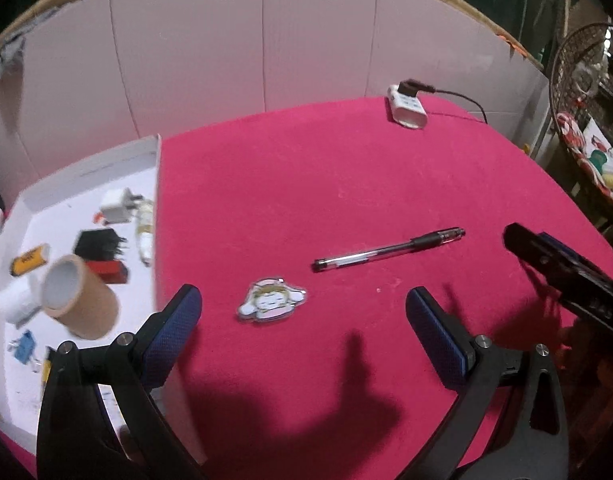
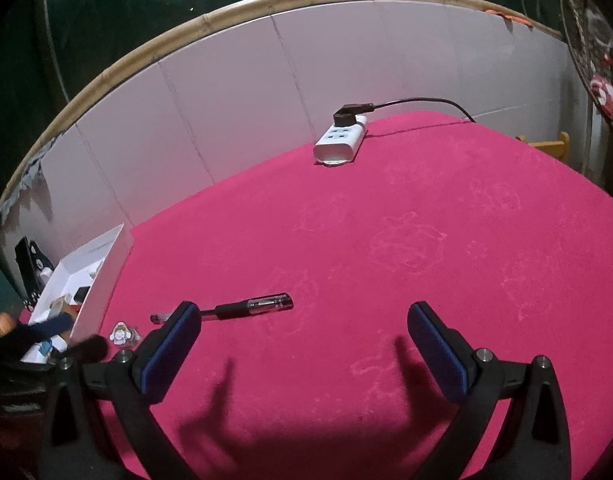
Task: Organize rigid objects
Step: 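Close left tool on the cartoon sticker on the cloth, then grasp the black pen with right tool while left tool holds the sticker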
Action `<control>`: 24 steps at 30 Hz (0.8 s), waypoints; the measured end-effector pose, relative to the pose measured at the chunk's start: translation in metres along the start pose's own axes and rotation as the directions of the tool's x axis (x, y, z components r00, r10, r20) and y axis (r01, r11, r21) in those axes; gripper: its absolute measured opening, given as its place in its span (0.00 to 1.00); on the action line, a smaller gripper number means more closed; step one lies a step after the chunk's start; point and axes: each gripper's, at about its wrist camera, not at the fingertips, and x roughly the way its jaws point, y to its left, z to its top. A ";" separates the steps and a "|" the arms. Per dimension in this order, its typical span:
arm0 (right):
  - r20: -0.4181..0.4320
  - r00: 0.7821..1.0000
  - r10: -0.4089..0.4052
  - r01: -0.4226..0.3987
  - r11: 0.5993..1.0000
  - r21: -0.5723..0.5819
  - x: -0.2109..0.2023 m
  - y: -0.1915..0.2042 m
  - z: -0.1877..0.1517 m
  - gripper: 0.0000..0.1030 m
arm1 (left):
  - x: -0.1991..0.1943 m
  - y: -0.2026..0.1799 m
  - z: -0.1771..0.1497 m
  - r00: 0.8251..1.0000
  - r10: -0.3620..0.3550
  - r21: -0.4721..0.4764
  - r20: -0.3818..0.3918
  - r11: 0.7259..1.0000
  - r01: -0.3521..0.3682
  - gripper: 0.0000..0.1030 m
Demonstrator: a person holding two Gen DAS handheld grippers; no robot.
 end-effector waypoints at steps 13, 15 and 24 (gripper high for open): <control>-0.015 0.999 0.035 -0.034 0.997 0.063 0.004 -0.012 0.001 1.00 | 0.043 -0.009 -0.003 0.994 0.082 0.023 -0.067 0.996 -0.080 0.87; -0.012 0.999 0.030 -0.030 0.999 0.045 0.004 -0.011 0.004 1.00 | 0.041 -0.009 -0.004 0.995 0.088 0.042 -0.055 0.995 -0.086 0.53; -0.137 0.985 0.108 -0.134 0.971 -0.197 0.050 0.030 0.054 1.00 | 0.034 -0.005 -0.010 0.998 0.025 0.025 -0.056 0.999 -0.024 0.35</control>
